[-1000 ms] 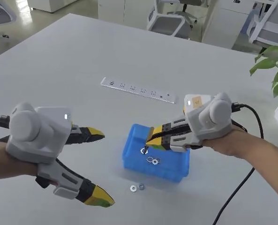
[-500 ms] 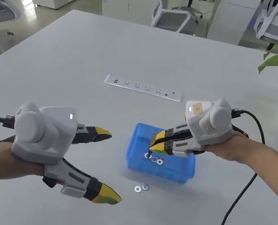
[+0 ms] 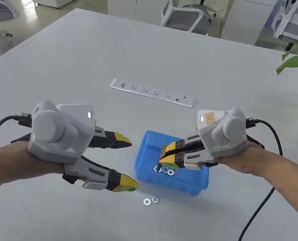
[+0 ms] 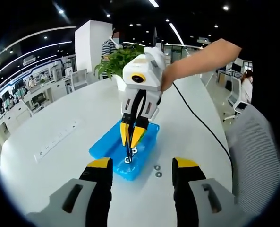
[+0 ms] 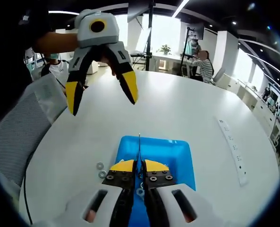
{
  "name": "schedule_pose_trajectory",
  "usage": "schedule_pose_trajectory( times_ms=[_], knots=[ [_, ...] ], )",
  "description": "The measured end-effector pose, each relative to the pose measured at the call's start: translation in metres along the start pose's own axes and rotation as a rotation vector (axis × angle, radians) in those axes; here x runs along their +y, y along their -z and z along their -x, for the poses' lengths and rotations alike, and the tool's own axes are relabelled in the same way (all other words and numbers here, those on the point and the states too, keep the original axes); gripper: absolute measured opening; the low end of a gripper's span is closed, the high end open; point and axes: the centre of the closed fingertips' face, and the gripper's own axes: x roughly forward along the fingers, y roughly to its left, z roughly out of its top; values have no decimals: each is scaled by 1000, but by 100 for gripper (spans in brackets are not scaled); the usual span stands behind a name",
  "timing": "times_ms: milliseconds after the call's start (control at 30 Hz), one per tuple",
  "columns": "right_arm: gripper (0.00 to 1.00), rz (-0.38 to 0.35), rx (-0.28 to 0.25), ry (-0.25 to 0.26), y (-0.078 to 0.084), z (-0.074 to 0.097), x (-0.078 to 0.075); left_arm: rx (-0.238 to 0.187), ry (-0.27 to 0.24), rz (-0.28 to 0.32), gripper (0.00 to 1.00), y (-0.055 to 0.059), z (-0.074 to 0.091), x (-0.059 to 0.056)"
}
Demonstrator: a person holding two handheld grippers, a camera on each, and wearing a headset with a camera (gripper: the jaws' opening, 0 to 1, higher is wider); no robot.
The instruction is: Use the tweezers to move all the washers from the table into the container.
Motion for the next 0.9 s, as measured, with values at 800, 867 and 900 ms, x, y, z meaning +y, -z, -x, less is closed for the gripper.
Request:
schedule_pose_trajectory(
  times_ms=[800,867,900],
  knots=[
    [6,8,4,-2,1,2,1,30,49,-109,21,-25,-44,23],
    [6,11,5,-3,1,1,2,35,59,-116,20,-24,-48,23],
    [6,12,6,-3,1,1,2,37,63,-120,19,-24,-50,23]
  ],
)
